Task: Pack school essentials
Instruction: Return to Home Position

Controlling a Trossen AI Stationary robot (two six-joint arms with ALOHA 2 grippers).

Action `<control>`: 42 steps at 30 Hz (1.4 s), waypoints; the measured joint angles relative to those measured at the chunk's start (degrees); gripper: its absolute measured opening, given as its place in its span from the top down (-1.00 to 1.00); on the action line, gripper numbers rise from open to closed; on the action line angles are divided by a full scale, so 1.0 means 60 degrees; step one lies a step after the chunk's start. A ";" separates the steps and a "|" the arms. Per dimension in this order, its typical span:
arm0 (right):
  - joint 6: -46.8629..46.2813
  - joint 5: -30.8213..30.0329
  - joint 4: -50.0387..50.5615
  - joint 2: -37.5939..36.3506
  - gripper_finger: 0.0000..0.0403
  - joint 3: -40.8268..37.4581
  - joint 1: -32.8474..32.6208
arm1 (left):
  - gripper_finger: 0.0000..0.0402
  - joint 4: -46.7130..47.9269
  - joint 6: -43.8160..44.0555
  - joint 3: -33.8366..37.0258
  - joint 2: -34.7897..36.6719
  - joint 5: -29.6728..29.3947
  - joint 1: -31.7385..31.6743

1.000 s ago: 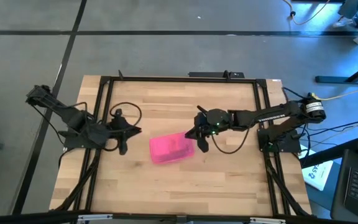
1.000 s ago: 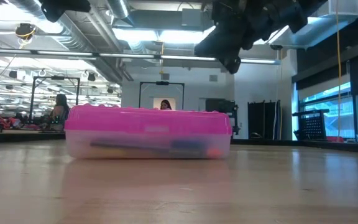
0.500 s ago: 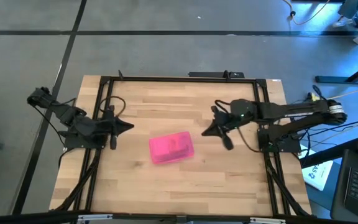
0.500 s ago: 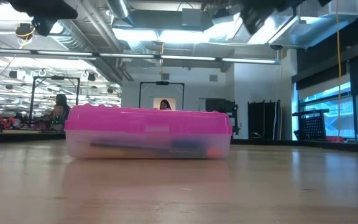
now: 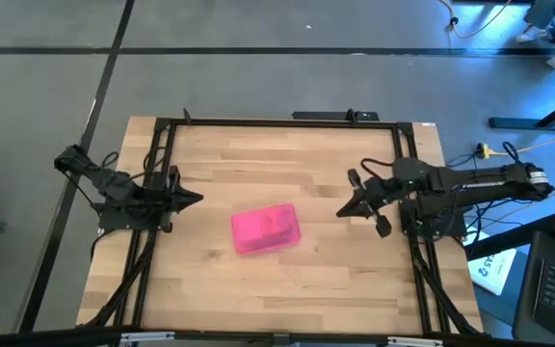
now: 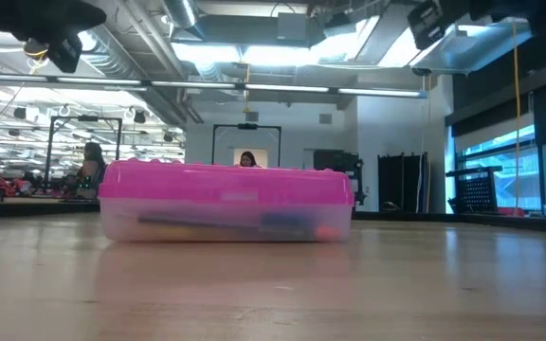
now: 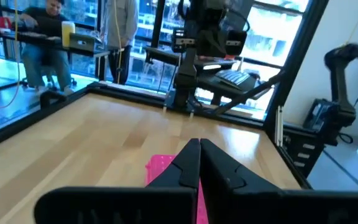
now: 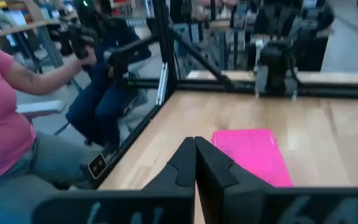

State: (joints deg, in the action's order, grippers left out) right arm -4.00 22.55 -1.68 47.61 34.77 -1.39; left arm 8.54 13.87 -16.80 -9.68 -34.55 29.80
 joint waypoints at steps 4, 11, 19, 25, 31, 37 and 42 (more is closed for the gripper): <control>-0.0009 -0.0017 -0.0813 -0.0953 0.97 -0.0856 0.0071 | 0.99 -0.0173 -0.0095 0.0443 0.0607 0.0049 0.0000; -0.0031 -0.1002 -0.1056 -0.2652 0.95 -0.1964 0.0091 | 0.99 -0.0465 -0.0423 0.1204 0.1417 0.0179 0.0000; -0.0068 -0.1173 -0.1099 -0.4266 0.96 -0.2865 0.0087 | 1.00 -0.1124 -0.0828 0.1882 0.1594 0.0169 -0.0008; -0.0292 -0.1180 -0.1250 -0.5290 0.95 -0.3509 0.0087 | 1.00 -0.2312 -0.1353 0.2547 0.1594 0.0181 -0.0011; -0.0294 -0.1319 -0.1334 -0.6280 0.98 -0.4153 0.0087 | 0.99 -0.2556 -0.1348 0.2728 0.1590 0.0198 -0.0005; -0.0233 -0.1421 -0.1323 -0.7296 0.94 -0.4513 0.0084 | 0.99 -0.2603 -0.1348 0.2726 0.1590 0.0198 -0.0004; -0.0025 -0.1455 -0.1378 -0.7942 0.98 -0.5071 0.0084 | 1.00 -0.2599 -0.1347 0.2726 0.1590 0.0201 -0.0004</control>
State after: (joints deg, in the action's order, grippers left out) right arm -4.15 13.82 -9.95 -0.04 4.34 -0.89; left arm -7.05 5.79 -0.45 -0.14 -33.34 29.78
